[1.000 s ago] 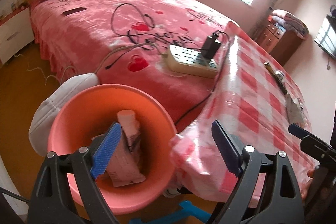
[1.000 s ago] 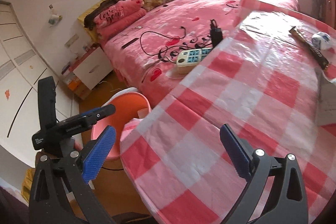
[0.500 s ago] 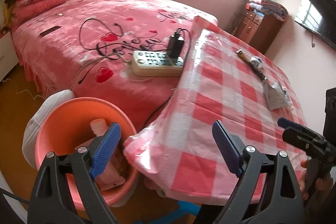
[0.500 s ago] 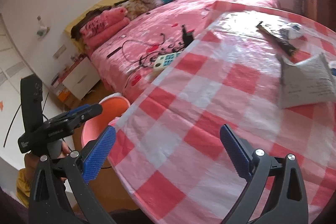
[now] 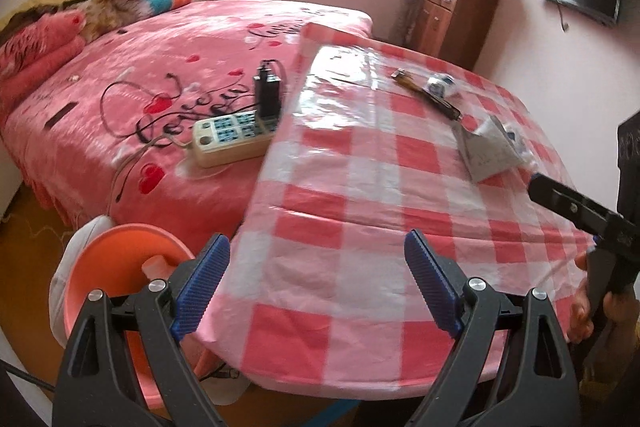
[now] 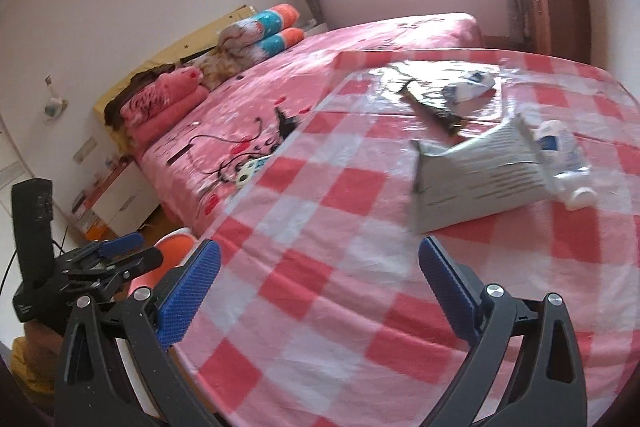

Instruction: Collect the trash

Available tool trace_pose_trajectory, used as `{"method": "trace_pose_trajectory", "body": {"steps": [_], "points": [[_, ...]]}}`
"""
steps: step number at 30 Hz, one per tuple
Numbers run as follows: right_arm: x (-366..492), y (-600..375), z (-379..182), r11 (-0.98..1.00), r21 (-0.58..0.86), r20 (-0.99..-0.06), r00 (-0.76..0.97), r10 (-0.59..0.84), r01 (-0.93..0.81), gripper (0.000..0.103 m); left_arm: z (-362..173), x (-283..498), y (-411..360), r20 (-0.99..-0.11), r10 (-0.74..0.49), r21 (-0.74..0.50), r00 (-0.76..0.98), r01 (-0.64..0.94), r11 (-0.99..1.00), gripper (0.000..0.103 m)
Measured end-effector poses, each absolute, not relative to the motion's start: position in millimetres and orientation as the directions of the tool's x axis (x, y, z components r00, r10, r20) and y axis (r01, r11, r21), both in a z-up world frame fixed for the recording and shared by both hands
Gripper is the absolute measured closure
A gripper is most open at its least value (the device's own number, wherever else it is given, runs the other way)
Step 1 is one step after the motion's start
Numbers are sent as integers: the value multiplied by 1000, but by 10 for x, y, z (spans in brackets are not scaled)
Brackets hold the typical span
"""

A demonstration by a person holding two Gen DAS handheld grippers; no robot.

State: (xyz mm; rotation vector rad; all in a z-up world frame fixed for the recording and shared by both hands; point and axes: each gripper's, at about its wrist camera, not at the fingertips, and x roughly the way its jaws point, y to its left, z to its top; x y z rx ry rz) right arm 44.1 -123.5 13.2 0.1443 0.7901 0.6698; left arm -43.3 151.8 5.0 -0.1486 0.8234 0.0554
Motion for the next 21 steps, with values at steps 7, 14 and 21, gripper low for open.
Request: {"method": "trace_pose_trajectory", "body": {"steps": [7, 14, 21], "points": [[589, -1663, 42, 847, 345, -604, 595, 530, -404, 5, 113, -271, 1009, -747, -18, -23, 665, 2, 1000, 14], [632, -2032, 59, 876, 310, -569, 665, 483, -370, 5, 159, -99, 534, -746, -15, 74, 665, 106, 992, 14], [782, -2445, 51, 871, 377, -545, 685, 484, -315, 5, 157, 106, 46, -731, -42, 157, 681, 227, 961, 14]]}}
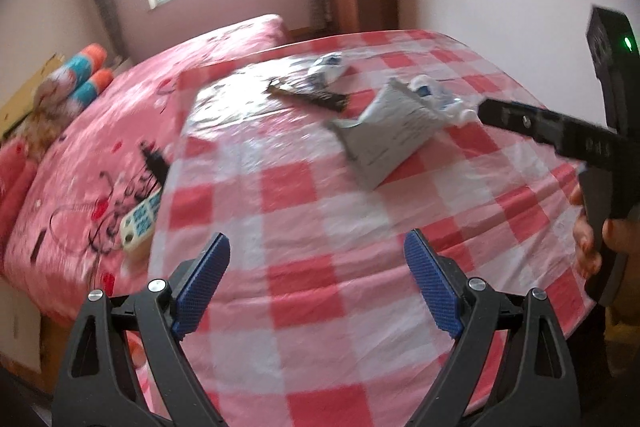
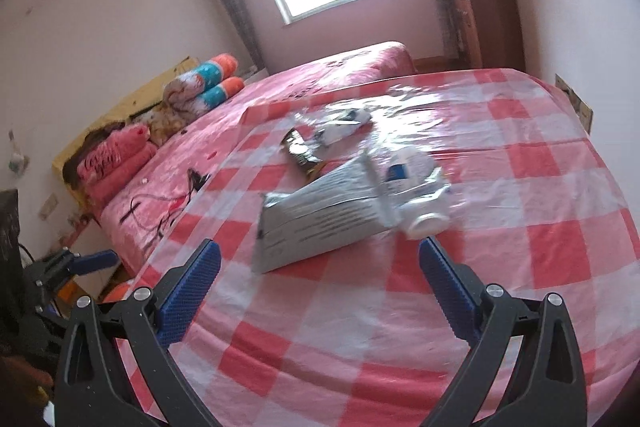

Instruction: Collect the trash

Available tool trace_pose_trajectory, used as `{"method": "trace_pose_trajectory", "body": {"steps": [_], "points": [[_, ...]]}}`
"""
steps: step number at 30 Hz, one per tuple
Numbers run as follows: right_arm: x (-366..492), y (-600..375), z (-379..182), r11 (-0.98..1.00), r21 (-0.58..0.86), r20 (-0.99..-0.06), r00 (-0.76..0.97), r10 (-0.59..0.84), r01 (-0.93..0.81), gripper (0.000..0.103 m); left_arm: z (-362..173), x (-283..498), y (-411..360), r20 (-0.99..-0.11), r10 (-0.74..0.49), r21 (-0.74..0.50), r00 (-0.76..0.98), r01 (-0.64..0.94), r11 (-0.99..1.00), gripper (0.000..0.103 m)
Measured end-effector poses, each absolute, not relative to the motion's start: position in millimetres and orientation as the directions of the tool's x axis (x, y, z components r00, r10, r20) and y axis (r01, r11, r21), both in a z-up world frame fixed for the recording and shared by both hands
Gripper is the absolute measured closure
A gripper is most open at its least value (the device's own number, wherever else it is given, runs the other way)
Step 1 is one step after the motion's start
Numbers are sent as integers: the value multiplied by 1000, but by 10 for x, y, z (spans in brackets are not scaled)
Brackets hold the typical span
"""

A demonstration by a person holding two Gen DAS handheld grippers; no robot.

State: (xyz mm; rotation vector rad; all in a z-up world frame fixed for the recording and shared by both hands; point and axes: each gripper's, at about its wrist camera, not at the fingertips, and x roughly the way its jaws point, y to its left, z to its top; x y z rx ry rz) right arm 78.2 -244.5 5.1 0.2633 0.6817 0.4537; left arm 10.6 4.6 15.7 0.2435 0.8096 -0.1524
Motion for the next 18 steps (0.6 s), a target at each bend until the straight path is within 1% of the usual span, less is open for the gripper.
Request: {"method": "trace_pose_trajectory", "body": {"steps": [5, 9, 11, 15, 18], "points": [[952, -2750, 29, 889, 387, -556, 707, 437, -246, 5, 135, 247, -333, -709, -63, 245, 702, 329, 912, 14], [1171, -2907, -38, 895, 401, -604, 679, 418, -194, 5, 78, 385, -604, -698, -60, 332, 714, 397, 856, 14], [1288, -2917, -37, 891, 409, -619, 658, 429, -196, 5, 36, 491, -698, -698, -55, 358, 714, 415, 836, 14], [1543, -2736, -9, 905, 355, -661, 622, 420, -234, 5, -47, 728, -852, -705, -50, 399, 708, 454, 797, 14], [1680, -2666, -48, 897, 370, -661, 610, 436, -241, 6, -80, 869, -953, -708, -58, 420, 704, 486, 766, 14]]}}
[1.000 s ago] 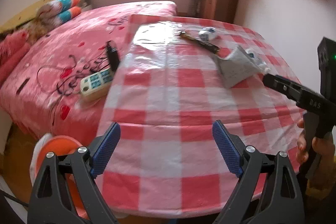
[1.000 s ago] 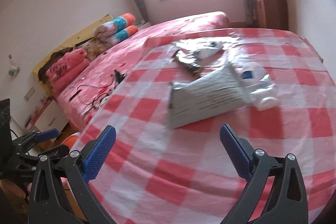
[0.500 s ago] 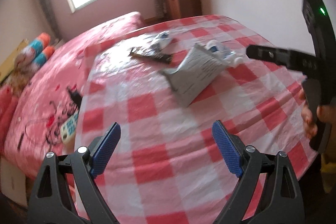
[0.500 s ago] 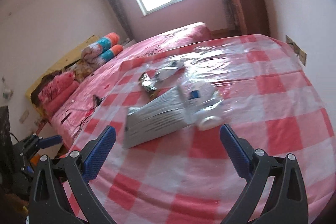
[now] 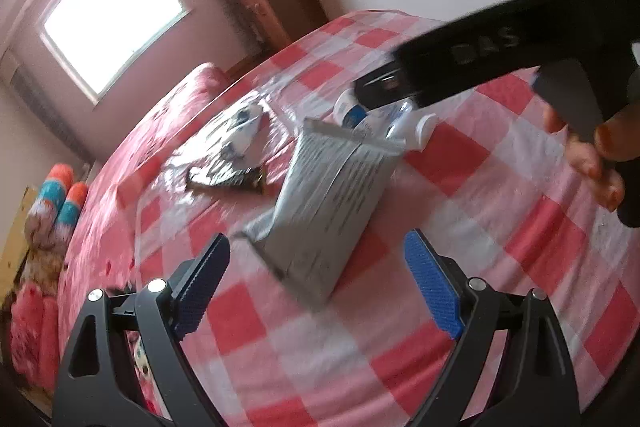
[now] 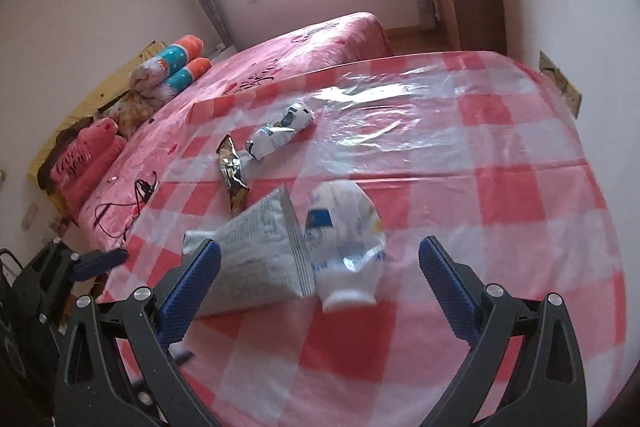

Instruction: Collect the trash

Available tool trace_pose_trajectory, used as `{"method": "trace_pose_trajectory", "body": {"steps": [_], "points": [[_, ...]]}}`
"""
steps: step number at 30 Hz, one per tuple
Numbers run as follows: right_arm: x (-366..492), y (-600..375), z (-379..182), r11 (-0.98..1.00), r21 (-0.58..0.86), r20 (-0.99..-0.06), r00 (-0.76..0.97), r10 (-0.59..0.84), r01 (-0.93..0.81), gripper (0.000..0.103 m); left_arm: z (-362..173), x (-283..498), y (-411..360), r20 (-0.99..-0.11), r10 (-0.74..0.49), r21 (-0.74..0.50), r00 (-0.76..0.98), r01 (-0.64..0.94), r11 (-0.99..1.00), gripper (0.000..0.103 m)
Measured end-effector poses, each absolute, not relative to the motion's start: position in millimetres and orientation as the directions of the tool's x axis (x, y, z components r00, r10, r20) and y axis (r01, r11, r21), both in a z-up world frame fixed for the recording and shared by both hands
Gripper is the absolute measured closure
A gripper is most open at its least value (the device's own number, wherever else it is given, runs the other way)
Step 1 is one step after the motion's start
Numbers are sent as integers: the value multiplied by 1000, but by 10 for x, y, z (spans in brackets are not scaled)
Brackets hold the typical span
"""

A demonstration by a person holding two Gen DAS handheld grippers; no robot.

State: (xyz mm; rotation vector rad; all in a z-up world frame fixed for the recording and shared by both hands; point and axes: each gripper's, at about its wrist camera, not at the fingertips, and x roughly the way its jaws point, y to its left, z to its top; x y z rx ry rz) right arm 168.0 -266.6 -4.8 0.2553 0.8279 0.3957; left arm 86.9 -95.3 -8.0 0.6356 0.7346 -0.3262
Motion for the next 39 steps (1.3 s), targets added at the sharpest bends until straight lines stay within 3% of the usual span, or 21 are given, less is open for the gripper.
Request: {"method": "trace_pose_trajectory", "body": {"steps": [5, 7, 8, 28, 39], "points": [[1800, -2712, -161, 883, 410, -655, 599, 460, -229, 8, -159, 1092, -1041, -725, -57, 426, 687, 511, 746, 14], [1831, -2741, -187, 876, 424, -652, 595, 471, -229, 20, -180, 1196, -1053, -741, -66, 397, 668, 515, 760, 14], [1842, -2749, -191, 876, 425, -652, 594, 471, -228, 21, -187, 1237, -1060, -745, -70, 387, 663, 515, 765, 14], [1942, -2901, -325, 865, 449, -661, 569, 489, -223, 21, -366, 1678, -1104, -795, -107, 285, 597, 524, 802, 14], [1941, -2803, -387, 886, 394, -687, 562, 460, -243, 21, -390, 1726, -1042, -791, -142, 228, 595, 501, 835, 24]]}}
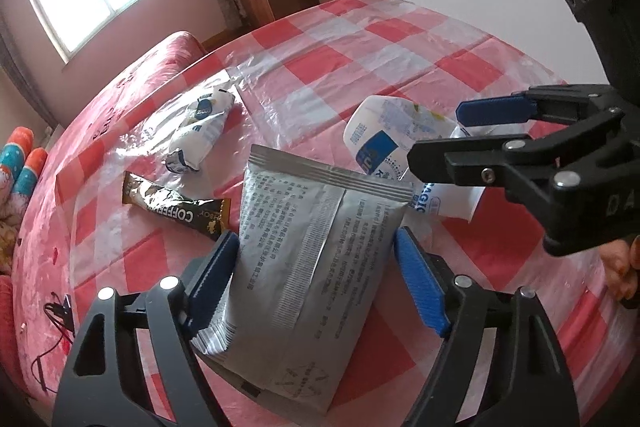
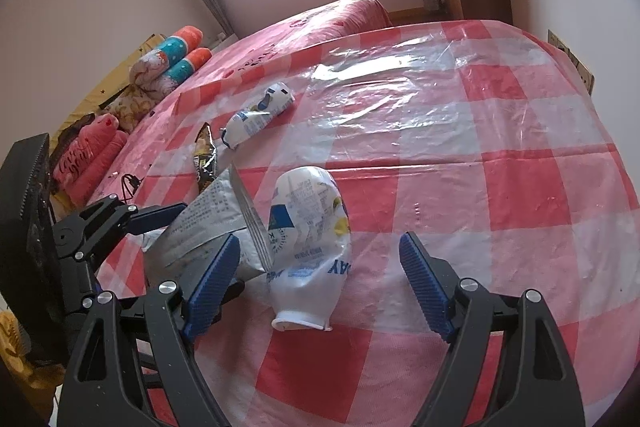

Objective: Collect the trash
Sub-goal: 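Grasp the grey printed bag with left tool while right tool grasps the white Magicday bottle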

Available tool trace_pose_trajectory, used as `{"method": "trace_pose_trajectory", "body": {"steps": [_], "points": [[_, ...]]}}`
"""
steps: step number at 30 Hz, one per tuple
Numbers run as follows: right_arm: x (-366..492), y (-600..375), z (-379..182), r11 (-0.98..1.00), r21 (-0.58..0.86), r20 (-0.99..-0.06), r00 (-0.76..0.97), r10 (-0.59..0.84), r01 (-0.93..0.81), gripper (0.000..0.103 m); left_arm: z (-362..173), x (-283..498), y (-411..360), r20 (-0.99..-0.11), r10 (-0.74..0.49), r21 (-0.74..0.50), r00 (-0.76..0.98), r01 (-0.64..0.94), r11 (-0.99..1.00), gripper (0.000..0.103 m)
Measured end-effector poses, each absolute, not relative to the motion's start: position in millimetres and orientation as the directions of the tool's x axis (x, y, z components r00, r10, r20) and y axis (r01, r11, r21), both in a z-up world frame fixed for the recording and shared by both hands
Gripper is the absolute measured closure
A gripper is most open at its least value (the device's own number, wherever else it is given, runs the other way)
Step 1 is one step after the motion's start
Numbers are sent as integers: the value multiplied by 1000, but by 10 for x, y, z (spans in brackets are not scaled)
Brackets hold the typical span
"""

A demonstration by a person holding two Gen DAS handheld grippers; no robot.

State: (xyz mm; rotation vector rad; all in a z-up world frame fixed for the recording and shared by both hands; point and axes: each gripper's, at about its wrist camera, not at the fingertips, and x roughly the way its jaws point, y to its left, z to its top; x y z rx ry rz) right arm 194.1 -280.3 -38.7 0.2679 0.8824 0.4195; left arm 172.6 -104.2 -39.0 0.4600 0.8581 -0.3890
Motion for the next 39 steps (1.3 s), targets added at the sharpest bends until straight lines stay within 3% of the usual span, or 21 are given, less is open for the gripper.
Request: {"method": "trace_pose_trajectory", "body": {"steps": [9, 14, 16, 21, 23, 25, 31, 39], "points": [[1958, -2758, -410, 897, 367, -701, 561, 441, -246, 21, -357, 1683, -961, -780, -159, 179, 605, 459, 870, 36], [1958, -2738, -414, 903, 348, -707, 561, 430, -252, 21, -295, 1682, -802, -779, -160, 118, 607, 392, 913, 55], [1954, -2698, -413, 909, 327, -714, 562, 417, -260, 18, -272, 1682, -713, -783, -172, 72, 598, 362, 930, 56], [1943, -2617, -419, 918, 282, -729, 561, 393, -278, 14, -245, 1570, -714, -786, -174, 81, 593, 377, 923, 54], [1944, -2613, -420, 919, 279, -730, 560, 392, -279, 14, -241, 1529, -749, -791, -182, 93, 584, 408, 908, 42], [1942, -2612, -421, 919, 278, -730, 560, 391, -280, 14, -247, 1477, -806, -786, -170, 136, 594, 435, 890, 38], [1942, -2583, -427, 922, 259, -736, 560, 382, -288, 12, -399, 1530, -898, -801, -102, 222, 589, 452, 864, 36], [1937, -2539, -428, 927, 227, -745, 561, 362, -298, 15, -433, 1603, -838, -798, -113, 174, 592, 407, 897, 37]]}}
